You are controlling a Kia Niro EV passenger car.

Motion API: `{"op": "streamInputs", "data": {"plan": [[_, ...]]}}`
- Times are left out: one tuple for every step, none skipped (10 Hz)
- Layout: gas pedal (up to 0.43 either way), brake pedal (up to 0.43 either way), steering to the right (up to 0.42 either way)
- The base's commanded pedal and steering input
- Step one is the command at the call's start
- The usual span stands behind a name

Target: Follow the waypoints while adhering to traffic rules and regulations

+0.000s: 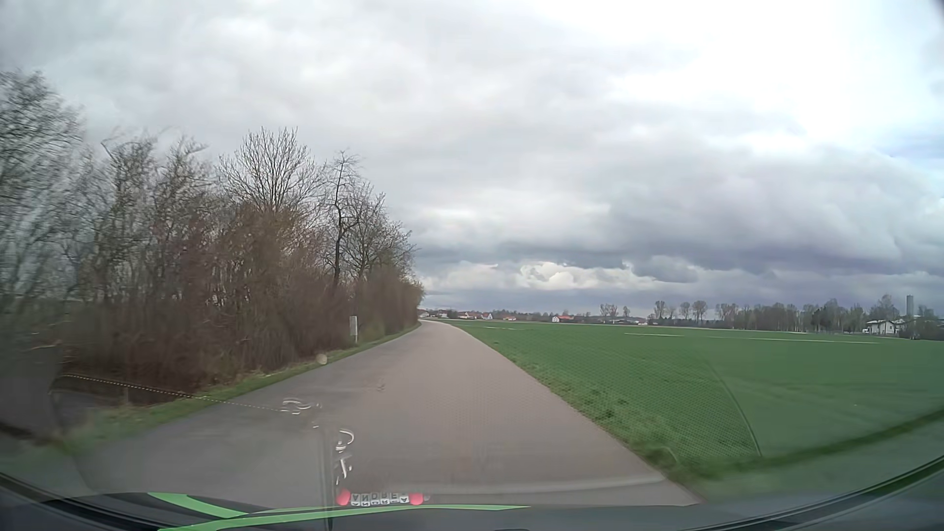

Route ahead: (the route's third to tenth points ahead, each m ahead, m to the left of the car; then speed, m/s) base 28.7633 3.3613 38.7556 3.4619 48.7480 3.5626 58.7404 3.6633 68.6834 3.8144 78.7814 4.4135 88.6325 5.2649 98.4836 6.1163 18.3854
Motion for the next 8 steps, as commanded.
{"op": "streamInputs", "data": {"plan": [[0.228,0.000,-0.003],[0.228,0.000,-0.002],[0.228,0.000,-0.003],[0.228,0.000,-0.003],[0.228,0.000,-0.003],[0.228,0.000,-0.003],[0.228,0.000,-0.003],[0.228,0.000,-0.003]]}}
